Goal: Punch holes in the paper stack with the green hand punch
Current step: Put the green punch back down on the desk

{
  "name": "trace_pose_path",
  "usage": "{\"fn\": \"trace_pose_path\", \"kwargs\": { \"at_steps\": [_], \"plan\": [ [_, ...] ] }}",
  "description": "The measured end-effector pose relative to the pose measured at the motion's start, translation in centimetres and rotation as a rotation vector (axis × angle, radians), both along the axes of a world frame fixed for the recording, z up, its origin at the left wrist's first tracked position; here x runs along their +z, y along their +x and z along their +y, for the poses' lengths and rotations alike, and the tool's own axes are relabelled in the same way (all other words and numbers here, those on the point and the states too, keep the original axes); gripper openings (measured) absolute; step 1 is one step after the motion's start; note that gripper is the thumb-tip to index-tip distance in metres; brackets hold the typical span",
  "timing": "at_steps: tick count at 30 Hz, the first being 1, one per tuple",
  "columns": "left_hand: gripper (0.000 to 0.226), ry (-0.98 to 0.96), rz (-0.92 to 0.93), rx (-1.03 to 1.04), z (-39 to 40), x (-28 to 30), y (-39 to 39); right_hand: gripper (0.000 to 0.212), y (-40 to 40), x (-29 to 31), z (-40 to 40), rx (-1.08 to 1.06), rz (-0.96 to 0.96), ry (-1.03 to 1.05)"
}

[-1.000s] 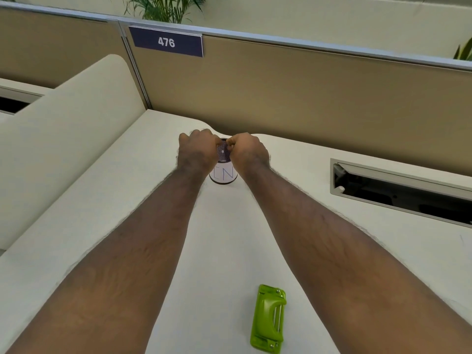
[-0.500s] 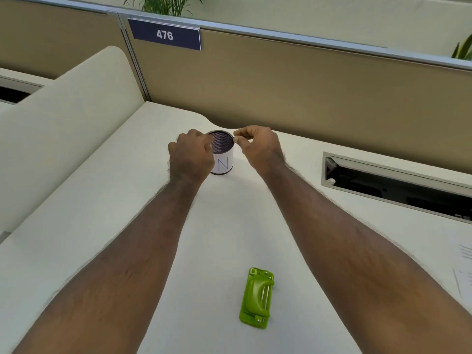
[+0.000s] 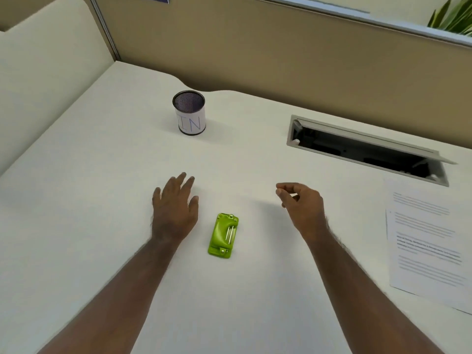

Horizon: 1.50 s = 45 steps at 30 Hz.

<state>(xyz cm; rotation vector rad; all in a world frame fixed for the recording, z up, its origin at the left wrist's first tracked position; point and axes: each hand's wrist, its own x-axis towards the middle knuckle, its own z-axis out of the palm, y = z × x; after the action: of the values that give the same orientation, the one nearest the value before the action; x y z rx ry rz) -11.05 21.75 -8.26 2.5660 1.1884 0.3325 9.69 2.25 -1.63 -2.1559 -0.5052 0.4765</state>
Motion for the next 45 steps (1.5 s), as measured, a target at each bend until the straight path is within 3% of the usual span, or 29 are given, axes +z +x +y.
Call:
{"fn": "trace_pose_path", "kwargs": {
  "at_steps": [7,12,18,25,34,41,45],
  "plan": [
    [0.062,-0.009,0.194,-0.004,-3.3,-1.0,-2.1,0.015,-4.1,-4.5,-8.5,0.031,0.013,-0.225],
    [0.057,-0.011,0.271,-0.009,-4.6,-2.0,-2.5,0.023,-5.7,-5.2,-10.1,0.070,-0.025,-0.263],
    [0.058,-0.007,0.263,0.006,-4.9,-2.2,-2.6,0.029,-5.9,-5.3,-8.9,0.182,-0.103,-0.323],
    [0.057,-0.016,0.243,0.017,-4.8,-2.3,-2.6,0.021,-5.6,-4.9,-6.6,0.245,-0.269,-0.495],
    [0.057,-0.013,0.237,0.018,-4.8,-2.5,-2.6,0.013,-5.7,-2.6,-3.3,0.337,-0.399,-0.811],
    [0.061,-0.013,0.227,0.015,-4.7,-2.4,-2.6,0.039,-6.8,-2.8,-2.7,0.382,-0.395,-0.844],
    [0.060,-0.020,0.206,0.018,-4.7,-2.4,-2.7,0.016,-6.1,-3.9,-3.6,0.274,-0.310,-0.701]
  ]
}}
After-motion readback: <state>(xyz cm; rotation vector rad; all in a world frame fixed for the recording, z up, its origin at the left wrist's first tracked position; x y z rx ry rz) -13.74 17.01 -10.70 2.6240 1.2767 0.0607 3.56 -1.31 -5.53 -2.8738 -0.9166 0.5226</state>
